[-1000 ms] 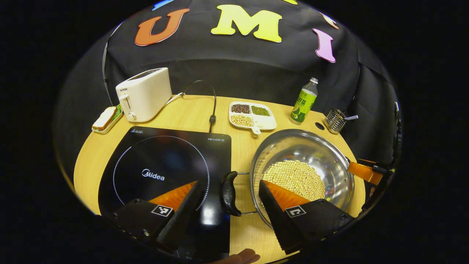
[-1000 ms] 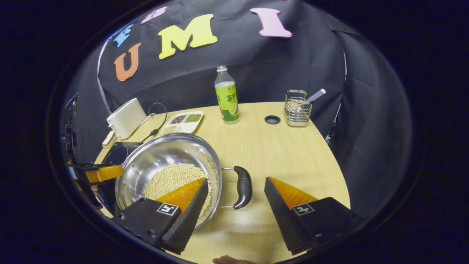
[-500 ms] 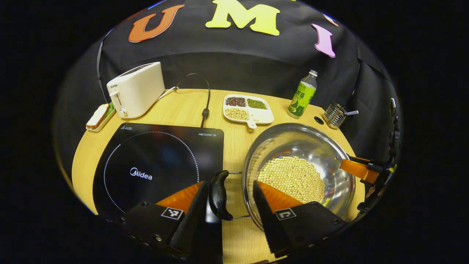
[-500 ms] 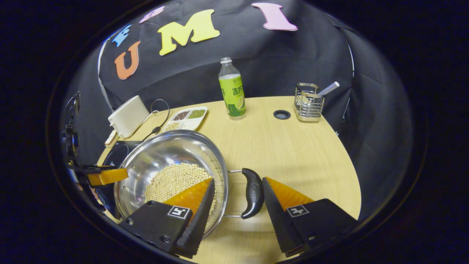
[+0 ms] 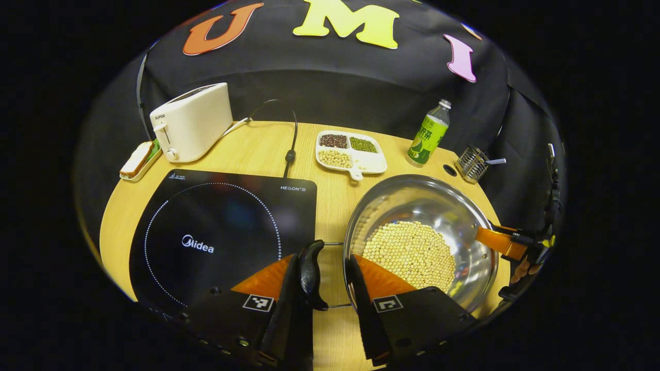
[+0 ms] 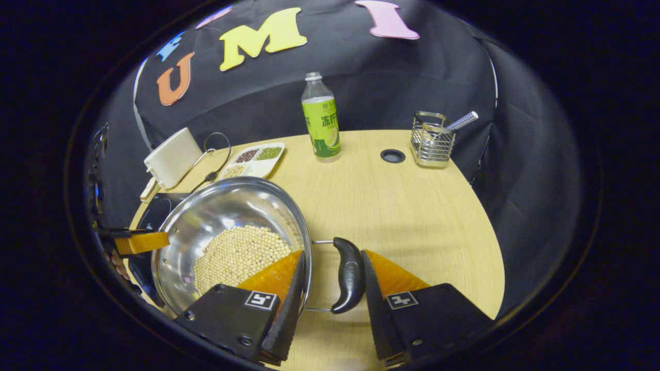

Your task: First push the handle of the pot to place it horizontally, then grasp the pot with both hands and set it on the induction cooktop.

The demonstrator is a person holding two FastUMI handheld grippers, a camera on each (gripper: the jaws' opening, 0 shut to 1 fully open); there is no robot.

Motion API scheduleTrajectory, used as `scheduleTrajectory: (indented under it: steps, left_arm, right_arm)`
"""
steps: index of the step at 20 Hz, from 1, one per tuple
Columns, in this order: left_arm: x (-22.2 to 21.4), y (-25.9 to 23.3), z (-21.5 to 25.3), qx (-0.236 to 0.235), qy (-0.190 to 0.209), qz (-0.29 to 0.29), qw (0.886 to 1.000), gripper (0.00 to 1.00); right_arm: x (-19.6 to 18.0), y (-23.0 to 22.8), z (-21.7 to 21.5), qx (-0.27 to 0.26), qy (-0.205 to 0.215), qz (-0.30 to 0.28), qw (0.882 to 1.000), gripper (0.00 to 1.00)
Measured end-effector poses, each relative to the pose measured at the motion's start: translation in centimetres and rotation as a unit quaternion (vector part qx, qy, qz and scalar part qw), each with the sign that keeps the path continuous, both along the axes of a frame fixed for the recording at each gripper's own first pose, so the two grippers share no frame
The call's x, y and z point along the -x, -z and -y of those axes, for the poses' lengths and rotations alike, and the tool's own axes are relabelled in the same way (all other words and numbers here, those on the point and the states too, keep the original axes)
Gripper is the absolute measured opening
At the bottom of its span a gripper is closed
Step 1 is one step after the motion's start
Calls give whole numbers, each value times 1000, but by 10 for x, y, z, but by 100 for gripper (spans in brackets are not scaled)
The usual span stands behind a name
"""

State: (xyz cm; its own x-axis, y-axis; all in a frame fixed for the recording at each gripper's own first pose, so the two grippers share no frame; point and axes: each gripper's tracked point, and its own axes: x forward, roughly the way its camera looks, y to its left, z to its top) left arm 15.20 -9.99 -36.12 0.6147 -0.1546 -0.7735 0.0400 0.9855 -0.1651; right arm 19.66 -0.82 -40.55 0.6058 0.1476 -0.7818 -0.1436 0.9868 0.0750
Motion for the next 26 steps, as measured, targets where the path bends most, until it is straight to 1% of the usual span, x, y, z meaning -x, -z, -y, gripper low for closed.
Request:
scheduleTrajectory:
  steps: [1,4,9,14,17,21,26]
  left_arm:
    - [1,-1,1,-4,5,-3,1000,53]
    - [10,-12,8,-9,16,9,1000,53]
    - [20,-42,19,6,31,31,999,52]
    - [28,-73,10,18,34,60,997,53]
    - [32,-96,-7,16,30,82,996,53]
    - [36,-122,-42,10,19,104,994,53]
    - [36,-147,-100,13,-22,126,992,53]
  right_arm:
    - [5,-1,1,-1,6,-5,1000,61]
    - [18,-10,9,-6,22,-8,1000,61]
    - [38,-48,21,10,31,19,999,60]
    - [54,-88,13,18,35,43,998,60]
    - [59,-109,-5,15,30,56,998,60]
    - [60,-131,-43,8,17,70,997,61]
    - [53,-152,-104,-9,0,80,997,60]
